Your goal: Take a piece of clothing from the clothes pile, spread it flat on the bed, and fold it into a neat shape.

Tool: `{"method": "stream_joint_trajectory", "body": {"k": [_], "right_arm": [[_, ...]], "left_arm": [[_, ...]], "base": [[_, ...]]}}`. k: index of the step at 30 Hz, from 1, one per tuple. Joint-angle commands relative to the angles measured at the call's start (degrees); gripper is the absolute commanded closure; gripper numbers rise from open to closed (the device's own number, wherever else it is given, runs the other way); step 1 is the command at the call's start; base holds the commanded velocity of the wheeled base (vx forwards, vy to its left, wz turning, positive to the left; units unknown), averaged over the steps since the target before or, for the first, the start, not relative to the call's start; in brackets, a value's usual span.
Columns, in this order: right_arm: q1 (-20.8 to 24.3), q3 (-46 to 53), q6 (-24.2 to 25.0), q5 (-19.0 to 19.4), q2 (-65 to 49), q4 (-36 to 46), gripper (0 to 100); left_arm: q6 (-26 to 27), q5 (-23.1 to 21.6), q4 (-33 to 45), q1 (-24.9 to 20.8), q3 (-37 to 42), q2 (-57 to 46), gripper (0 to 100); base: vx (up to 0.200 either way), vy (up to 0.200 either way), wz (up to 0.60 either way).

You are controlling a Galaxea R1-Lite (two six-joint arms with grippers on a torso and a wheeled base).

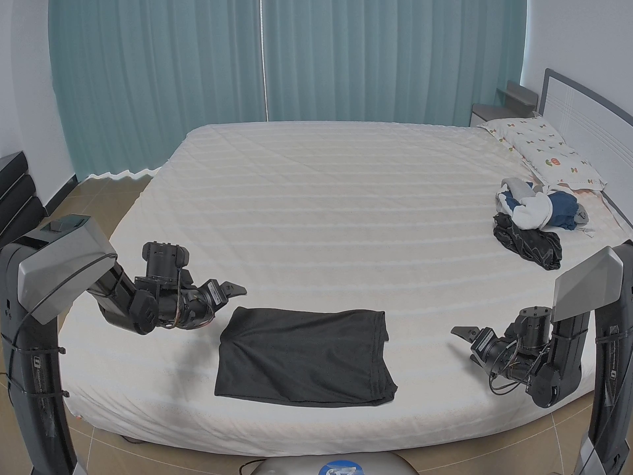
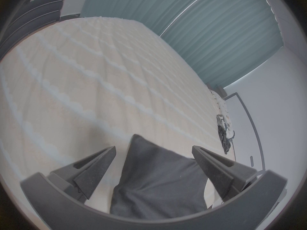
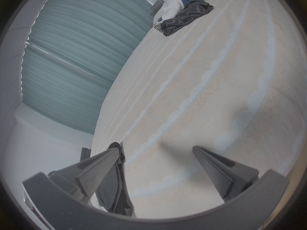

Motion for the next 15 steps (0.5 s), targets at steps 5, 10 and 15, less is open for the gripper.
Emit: {"method": "stream_joint_trajectory", "body": {"k": [5, 10, 15], "right_arm": [[0.5, 0.0, 0.0, -0.1, 0.4, -0.8, 0], [0.6, 0.0, 0.0, -0.3, 0.4, -0.7, 0], [0.6, 0.0, 0.0, -0.3, 0.4, -0.8, 0]], "left_arm": [[-1.3, 0.2, -1.0, -1.6, -7.1, 6.9, 0], [-1.2, 1.2, -1.5, -2.7, -7.3, 7.9, 0], [-1.1, 1.7, -2.1, -2.9, -7.4, 8.5, 0]], "base": [[0.0, 0.0, 0.0], [0.0, 0.0, 0.0], [0.0, 0.0, 0.0]]}}
